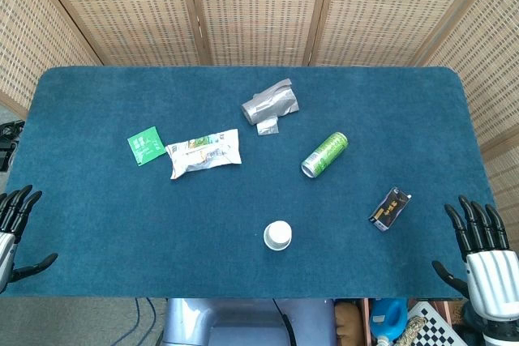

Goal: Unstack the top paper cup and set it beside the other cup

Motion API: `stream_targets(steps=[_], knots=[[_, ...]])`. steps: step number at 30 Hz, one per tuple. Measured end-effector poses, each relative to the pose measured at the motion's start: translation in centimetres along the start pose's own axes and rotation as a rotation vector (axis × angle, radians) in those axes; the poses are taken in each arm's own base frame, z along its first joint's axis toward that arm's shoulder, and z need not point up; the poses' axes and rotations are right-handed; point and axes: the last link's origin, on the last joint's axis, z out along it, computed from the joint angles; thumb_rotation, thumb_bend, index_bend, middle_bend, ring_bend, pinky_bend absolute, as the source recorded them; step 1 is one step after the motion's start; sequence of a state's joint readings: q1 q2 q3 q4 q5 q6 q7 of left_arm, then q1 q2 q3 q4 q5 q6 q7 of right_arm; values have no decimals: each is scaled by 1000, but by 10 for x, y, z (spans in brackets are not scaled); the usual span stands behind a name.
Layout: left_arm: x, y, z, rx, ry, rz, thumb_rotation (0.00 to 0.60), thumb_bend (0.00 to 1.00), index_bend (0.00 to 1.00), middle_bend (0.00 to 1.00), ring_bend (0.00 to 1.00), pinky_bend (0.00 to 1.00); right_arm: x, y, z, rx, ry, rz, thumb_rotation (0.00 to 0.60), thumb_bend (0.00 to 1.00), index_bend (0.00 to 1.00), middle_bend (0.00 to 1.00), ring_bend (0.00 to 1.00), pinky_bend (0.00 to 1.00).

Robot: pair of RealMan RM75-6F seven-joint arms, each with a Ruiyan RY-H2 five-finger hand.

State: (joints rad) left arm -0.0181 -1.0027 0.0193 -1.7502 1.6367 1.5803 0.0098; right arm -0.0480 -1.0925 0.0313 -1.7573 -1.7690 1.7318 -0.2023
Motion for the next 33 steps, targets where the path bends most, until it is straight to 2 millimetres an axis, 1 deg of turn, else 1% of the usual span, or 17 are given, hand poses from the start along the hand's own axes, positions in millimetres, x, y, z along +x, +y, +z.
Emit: stream_targets(steps=[9, 15, 18, 20, 22, 25, 29, 33], knots=[[1, 1, 2, -2, -1, -2, 600, 115, 0, 0, 0, 0, -5, -6, 2, 34, -38, 29, 600, 0, 7, 0, 0, 0], [2, 3, 3, -6, 7, -1, 600, 115, 0, 0, 0, 0, -14, -17, 15, 110, -101, 109, 600, 0, 18, 0, 0, 0], [1, 3, 5, -1, 0, 2, 600, 116, 0, 0, 0, 0, -22, -28, 26, 174, -183, 180, 600, 0, 61, 0, 0, 0], [0, 2, 6, 8, -6, 3, 600, 117, 0, 0, 0, 0, -29, -37, 37, 221, -257, 234, 600, 0, 108, 0, 0, 0], [-1, 1, 8, 16, -9, 3, 600, 116, 0, 0, 0, 0, -35, -50, 50, 266, -343, 288, 600, 0, 196, 0, 0, 0], [-1, -1, 10, 24, -15, -1, 600, 116, 0, 0, 0, 0, -42, -65, 64, 295, -429, 337, 600, 0, 248, 0, 0, 0], [0, -3, 11, 27, -20, -10, 600, 115, 0, 0, 0, 0, -53, -78, 83, 282, -515, 379, 600, 8, 309, 0, 0, 0], [1, -4, 11, 30, -21, -19, 600, 115, 0, 0, 0, 0, -64, -91, 99, 252, -559, 404, 600, 66, 340, 0, 0, 0]])
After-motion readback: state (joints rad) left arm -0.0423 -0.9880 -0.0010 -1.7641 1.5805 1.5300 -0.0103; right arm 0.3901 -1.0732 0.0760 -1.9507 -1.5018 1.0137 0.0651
